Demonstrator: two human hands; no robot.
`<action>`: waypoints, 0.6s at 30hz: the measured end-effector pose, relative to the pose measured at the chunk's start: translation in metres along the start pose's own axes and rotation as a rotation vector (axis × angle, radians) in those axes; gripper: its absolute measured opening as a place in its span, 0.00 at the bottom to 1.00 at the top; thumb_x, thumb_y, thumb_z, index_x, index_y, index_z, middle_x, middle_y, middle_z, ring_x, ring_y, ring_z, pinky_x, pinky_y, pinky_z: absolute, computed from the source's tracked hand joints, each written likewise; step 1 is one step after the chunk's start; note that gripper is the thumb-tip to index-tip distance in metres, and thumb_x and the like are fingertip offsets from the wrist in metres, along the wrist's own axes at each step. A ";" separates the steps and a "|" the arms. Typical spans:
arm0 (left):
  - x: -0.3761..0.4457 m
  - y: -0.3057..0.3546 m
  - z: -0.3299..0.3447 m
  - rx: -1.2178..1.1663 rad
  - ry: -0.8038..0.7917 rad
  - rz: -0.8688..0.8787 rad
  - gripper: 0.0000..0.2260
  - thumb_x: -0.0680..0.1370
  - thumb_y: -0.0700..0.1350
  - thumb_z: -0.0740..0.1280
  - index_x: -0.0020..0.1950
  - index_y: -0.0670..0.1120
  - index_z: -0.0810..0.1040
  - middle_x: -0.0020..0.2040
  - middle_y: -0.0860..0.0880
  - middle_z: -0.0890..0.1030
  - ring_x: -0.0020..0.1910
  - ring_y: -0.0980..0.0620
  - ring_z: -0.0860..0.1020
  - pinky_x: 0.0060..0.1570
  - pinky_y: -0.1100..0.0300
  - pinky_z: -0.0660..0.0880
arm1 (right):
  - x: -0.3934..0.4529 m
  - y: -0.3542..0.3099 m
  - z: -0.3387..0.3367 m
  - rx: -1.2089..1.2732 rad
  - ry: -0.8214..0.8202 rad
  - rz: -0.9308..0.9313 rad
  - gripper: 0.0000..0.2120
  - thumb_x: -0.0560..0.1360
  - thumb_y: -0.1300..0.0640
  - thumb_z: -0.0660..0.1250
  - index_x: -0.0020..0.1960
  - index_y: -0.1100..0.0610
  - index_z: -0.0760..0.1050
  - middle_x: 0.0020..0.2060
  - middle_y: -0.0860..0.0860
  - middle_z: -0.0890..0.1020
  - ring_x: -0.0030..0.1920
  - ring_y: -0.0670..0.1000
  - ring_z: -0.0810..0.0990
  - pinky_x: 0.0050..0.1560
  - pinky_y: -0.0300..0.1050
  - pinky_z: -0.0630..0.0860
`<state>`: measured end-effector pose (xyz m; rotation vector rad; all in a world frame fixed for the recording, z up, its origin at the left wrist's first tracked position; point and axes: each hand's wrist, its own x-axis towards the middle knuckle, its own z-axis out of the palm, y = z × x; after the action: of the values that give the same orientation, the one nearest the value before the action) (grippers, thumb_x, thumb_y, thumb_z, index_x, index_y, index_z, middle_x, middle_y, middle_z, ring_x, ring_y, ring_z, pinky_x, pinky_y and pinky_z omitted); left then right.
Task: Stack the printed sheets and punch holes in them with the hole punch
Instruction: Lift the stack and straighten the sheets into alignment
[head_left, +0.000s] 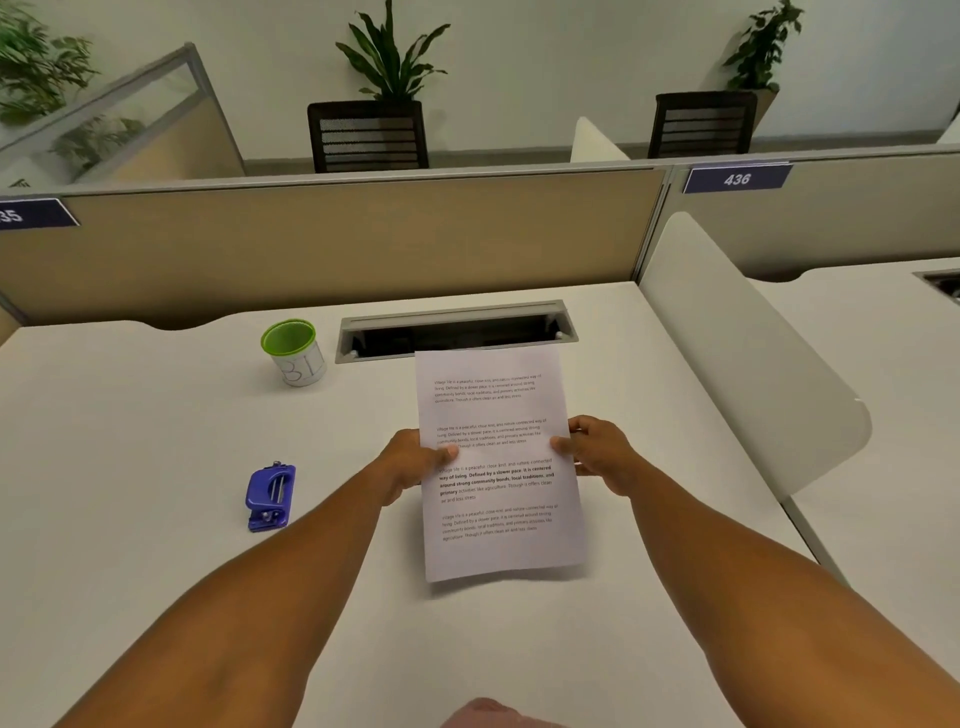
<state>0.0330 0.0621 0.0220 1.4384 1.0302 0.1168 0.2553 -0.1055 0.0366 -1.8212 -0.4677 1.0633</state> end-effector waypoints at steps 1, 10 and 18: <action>0.002 -0.004 0.000 -0.009 0.002 -0.013 0.16 0.75 0.46 0.73 0.61 0.45 0.80 0.55 0.47 0.84 0.54 0.46 0.82 0.53 0.52 0.79 | 0.003 0.003 0.001 -0.025 0.008 0.004 0.06 0.75 0.63 0.69 0.51 0.59 0.77 0.51 0.56 0.83 0.49 0.56 0.83 0.47 0.50 0.81; 0.016 -0.029 -0.002 -0.128 0.146 -0.089 0.09 0.75 0.41 0.72 0.55 0.44 0.81 0.49 0.47 0.86 0.42 0.53 0.85 0.38 0.63 0.80 | 0.019 0.022 0.006 -0.166 0.099 0.007 0.07 0.74 0.63 0.66 0.52 0.56 0.77 0.49 0.55 0.82 0.45 0.54 0.81 0.38 0.43 0.78; 0.024 -0.042 -0.014 0.000 0.440 -0.116 0.11 0.71 0.46 0.72 0.52 0.50 0.83 0.45 0.50 0.85 0.43 0.51 0.84 0.49 0.58 0.79 | 0.032 0.035 0.011 -0.171 0.143 0.052 0.07 0.74 0.63 0.65 0.50 0.55 0.77 0.50 0.54 0.82 0.49 0.56 0.82 0.50 0.52 0.81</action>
<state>0.0175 0.0793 -0.0227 1.3794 1.4680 0.3606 0.2596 -0.0947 -0.0100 -2.0540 -0.4386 0.9439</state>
